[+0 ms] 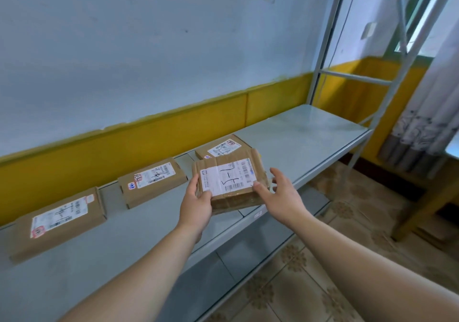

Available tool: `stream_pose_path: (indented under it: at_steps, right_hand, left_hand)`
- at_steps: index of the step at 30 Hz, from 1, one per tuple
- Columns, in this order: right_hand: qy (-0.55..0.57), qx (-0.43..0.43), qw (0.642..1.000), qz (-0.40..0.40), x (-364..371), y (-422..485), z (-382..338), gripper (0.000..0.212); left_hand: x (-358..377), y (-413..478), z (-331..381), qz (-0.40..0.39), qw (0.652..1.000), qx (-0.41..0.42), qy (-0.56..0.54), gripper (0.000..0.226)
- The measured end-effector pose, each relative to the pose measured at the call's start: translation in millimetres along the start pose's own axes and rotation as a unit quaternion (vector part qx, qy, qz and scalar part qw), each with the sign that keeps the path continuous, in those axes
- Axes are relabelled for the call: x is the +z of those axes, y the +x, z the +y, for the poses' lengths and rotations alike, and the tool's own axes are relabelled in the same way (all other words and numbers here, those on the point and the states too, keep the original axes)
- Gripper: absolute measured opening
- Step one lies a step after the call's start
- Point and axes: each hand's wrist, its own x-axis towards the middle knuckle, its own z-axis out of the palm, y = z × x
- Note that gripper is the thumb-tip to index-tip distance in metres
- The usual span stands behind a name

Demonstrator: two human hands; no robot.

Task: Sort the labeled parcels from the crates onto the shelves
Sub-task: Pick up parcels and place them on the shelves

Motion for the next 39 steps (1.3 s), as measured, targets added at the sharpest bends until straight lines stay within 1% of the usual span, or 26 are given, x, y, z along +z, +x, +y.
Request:
stream_pose_path:
  at_steps: [5,8,10,14,19,25,28,32,34,35,36,38,39]
  right_hand:
    - [-0.022,0.018,0.999,-0.044,6.6,64.7,13.8,0.075]
    - [-0.035,0.041,0.996,-0.066,6.9,103.0,25.7,0.074]
    - [-0.041,0.041,0.995,-0.078,3.9,126.3,35.4,0.071]
    - [-0.061,0.035,0.992,-0.107,-1.9,168.2,51.2,0.067]
    - [-0.057,0.004,0.982,-0.182,-4.5,219.9,71.8,0.063]
    - [-0.070,-0.042,0.958,-0.273,-21.7,279.0,108.0,0.059]
    - [-0.103,-0.071,0.950,-0.287,-35.4,299.1,132.7,0.059]
    - [-0.173,-0.114,0.934,-0.292,-47.1,317.3,158.3,0.060]
    - [-0.249,-0.140,0.912,-0.293,-51.3,323.1,168.2,0.064]
    - [-0.293,-0.153,0.898,-0.291,-53.5,325.2,172.7,0.069]
    - [-0.331,-0.162,0.883,-0.291,-55.5,326.6,176.8,0.075]
    - [-0.383,-0.172,0.855,-0.304,-55.9,328.3,185.6,0.083]
    - [-0.399,-0.176,0.844,-0.311,-55.0,328.3,189.6,0.086]
  left_hand:
    - [23.2,52.6,-10.0,0.017,0.999,-0.040,0.015,0.058]
    - [40.4,80.9,-15.3,0.015,0.999,-0.043,0.030,0.059]
    - [51.8,93.0,-15.9,0.013,0.998,-0.044,0.042,0.058]
    - [69.2,108.6,-21.6,0.042,0.996,-0.059,0.061,0.058]
    - [103.2,110.6,-24.0,0.091,0.991,-0.080,0.055,0.056]
    - [159.0,108.0,-23.2,0.192,0.973,-0.106,0.073,0.054]
    - [174.9,109.2,-25.6,0.231,0.962,-0.137,0.052,0.057]
    - [184.5,106.3,-24.5,0.242,0.955,-0.163,0.053,0.059]
    - [183.9,106.6,-24.6,0.236,0.951,-0.165,0.110,0.059]
    - [182.3,108.9,-24.0,0.230,0.945,-0.158,0.170,0.060]
    - [180.9,112.3,-23.2,0.223,0.929,-0.158,0.249,0.061]
    - [187.8,116.9,-15.4,0.208,0.874,-0.158,0.411,0.061]
    - [195.0,119.8,-11.1,0.199,0.854,-0.147,0.458,0.061]
